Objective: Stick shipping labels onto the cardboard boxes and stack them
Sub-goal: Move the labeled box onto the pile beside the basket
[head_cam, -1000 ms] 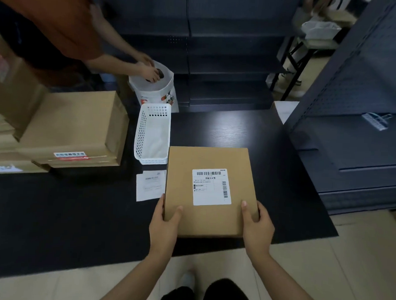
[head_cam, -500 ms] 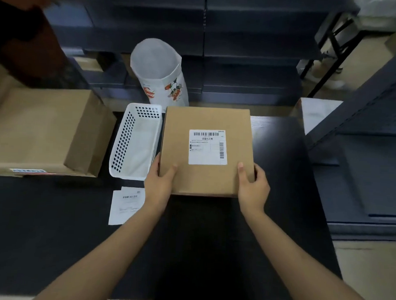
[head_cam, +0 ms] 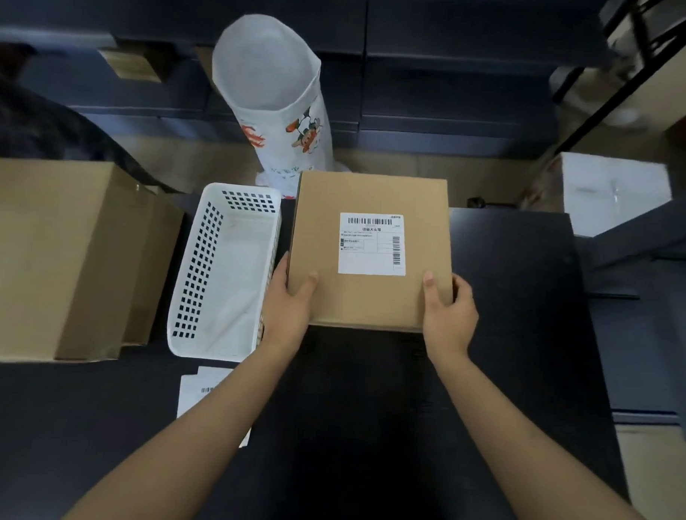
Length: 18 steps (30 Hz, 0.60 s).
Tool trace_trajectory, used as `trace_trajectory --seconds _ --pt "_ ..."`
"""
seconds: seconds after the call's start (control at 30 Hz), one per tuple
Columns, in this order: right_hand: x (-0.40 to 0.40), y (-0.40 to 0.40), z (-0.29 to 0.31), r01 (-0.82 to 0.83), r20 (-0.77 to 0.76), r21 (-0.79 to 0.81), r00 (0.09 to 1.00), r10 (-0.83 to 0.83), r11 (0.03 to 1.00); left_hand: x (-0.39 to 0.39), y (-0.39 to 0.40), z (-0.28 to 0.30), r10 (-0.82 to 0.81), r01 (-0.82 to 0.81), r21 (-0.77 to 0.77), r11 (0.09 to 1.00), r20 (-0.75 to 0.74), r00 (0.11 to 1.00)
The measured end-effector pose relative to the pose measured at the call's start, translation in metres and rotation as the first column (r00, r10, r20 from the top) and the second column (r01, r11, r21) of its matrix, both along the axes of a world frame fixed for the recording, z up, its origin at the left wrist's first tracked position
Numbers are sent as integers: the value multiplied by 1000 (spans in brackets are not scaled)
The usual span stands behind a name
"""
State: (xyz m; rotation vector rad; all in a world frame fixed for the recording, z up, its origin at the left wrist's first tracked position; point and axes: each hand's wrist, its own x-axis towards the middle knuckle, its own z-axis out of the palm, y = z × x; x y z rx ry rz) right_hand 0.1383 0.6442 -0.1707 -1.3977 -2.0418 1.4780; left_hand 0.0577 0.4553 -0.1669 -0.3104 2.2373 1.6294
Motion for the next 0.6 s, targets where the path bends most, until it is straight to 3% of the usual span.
trace_trajectory --seconds 0.2,0.6 --pt "-1 -1 -2 -3 19 19 1000 2 1000 0 -1 -3 23 -23 4 1000 8 1000" --pt "1 -5 1 -4 9 18 1000 4 1000 14 -8 -4 -72 60 -153 986 -77 994"
